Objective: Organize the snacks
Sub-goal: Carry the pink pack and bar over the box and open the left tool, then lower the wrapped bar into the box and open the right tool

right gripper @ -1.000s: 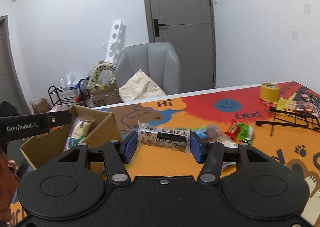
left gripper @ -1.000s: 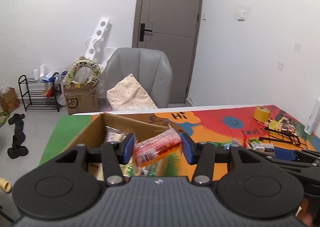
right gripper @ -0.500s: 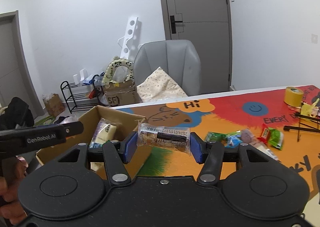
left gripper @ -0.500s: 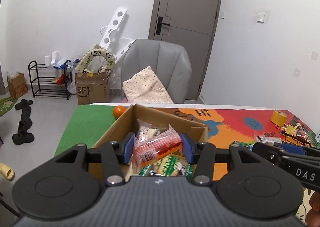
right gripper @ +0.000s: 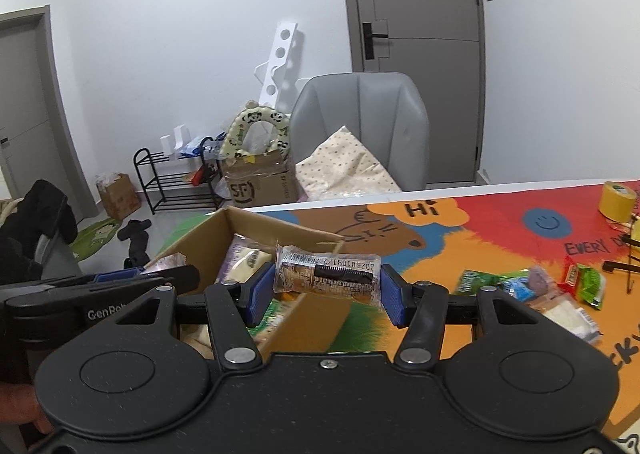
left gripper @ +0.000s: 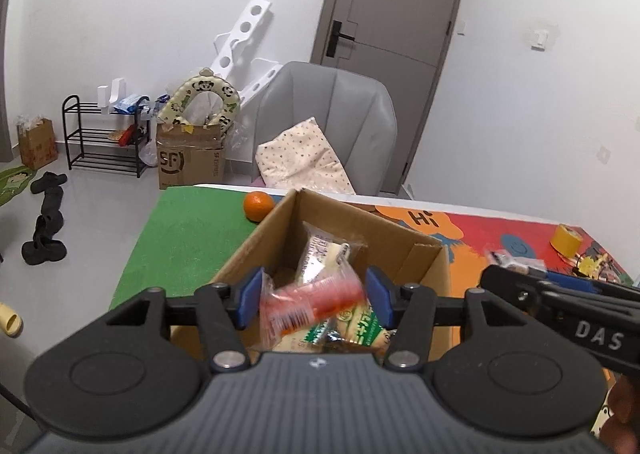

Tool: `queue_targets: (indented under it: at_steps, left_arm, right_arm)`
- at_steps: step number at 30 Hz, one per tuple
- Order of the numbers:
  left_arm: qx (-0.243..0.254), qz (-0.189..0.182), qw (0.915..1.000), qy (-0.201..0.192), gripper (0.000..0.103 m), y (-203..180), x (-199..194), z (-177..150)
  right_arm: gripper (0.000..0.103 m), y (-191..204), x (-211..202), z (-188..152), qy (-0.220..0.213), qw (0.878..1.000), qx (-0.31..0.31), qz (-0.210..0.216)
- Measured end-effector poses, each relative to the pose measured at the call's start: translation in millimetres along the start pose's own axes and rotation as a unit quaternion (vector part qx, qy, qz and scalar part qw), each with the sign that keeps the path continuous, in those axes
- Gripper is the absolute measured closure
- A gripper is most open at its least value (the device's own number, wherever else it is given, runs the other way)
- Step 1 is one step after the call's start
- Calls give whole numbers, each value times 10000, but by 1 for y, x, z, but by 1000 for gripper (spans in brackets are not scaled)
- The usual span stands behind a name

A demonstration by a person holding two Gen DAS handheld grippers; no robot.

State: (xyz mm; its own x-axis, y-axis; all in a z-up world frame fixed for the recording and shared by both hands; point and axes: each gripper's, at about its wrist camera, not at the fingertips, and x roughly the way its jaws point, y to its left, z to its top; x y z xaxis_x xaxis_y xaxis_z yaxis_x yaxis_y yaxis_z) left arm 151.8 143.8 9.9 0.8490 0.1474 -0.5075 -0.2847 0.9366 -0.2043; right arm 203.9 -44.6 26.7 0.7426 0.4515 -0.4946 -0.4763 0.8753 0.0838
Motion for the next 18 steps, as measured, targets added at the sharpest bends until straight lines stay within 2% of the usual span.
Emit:
queue_targets:
  at_steps: [10, 18]
  left_arm:
    - [-229, 145, 9996, -114, 37, 25, -18, 3]
    - [-426, 476, 9977, -218, 27, 55, -38, 3]
  right_arm:
    - [50, 25, 8, 7, 51, 9995, -58, 302]
    - [50, 54, 18, 13, 137, 9976, -133, 672]
